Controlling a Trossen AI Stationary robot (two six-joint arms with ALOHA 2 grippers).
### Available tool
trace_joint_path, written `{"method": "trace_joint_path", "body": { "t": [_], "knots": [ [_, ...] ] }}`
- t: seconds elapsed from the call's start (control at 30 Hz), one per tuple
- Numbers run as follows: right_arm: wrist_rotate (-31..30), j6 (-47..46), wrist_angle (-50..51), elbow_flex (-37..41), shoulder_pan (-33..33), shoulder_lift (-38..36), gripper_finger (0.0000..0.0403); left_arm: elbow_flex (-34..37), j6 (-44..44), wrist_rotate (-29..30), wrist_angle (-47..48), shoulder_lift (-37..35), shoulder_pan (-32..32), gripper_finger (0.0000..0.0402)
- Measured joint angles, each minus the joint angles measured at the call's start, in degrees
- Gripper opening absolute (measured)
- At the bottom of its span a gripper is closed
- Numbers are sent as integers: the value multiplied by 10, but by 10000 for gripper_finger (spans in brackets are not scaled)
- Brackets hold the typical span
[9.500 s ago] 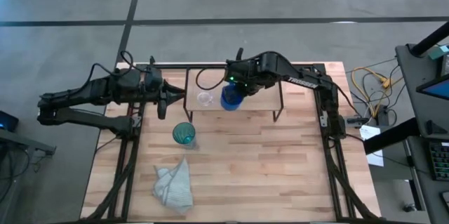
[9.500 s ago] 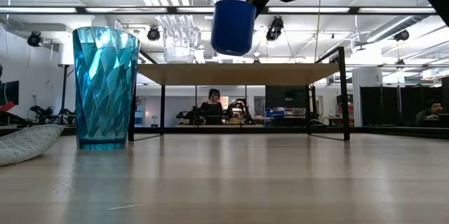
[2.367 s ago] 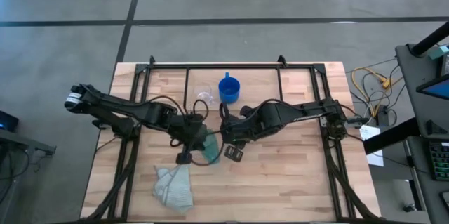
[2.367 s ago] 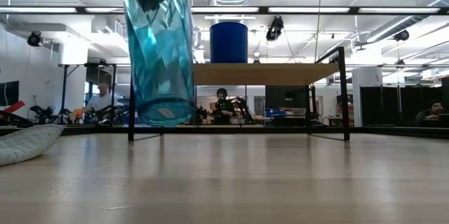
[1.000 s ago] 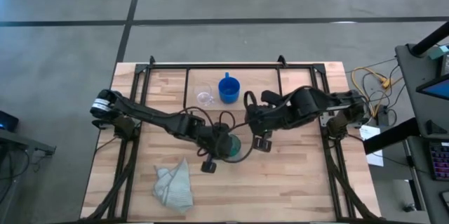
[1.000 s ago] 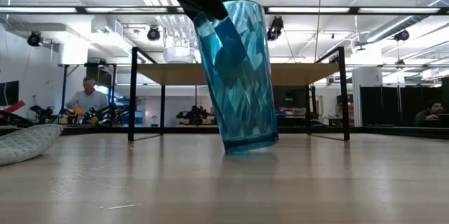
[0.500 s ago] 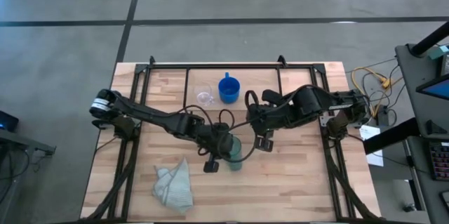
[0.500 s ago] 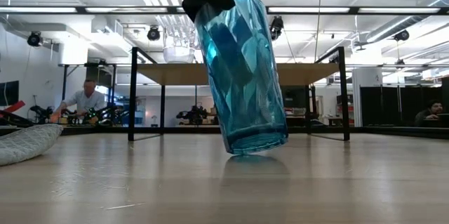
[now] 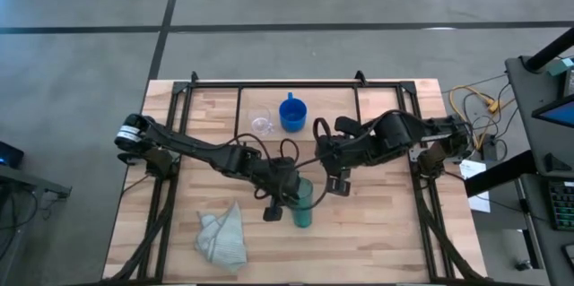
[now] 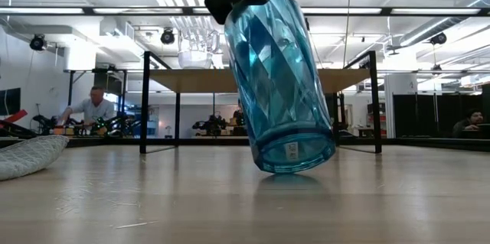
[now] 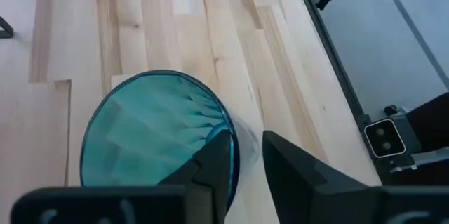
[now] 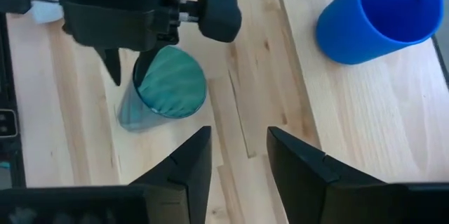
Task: Stack small to large cups/mugs on shelf
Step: Put the blue cup on the shelf
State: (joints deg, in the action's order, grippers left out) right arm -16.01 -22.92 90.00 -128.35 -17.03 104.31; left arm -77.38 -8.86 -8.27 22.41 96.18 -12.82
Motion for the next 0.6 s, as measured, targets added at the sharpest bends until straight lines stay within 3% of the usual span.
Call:
{"method": "trace_joint_path", "body": {
  "t": [0.27, 0.6],
  "knots": [
    [1, 0, 0, 0, -21, 0, 130, 2, 0, 0, -1, 3, -4, 72],
    [-1, -31, -2, 0, -28, 0, 128, -2, 0, 0, 0, 56, -23, 72]
  ]
}}
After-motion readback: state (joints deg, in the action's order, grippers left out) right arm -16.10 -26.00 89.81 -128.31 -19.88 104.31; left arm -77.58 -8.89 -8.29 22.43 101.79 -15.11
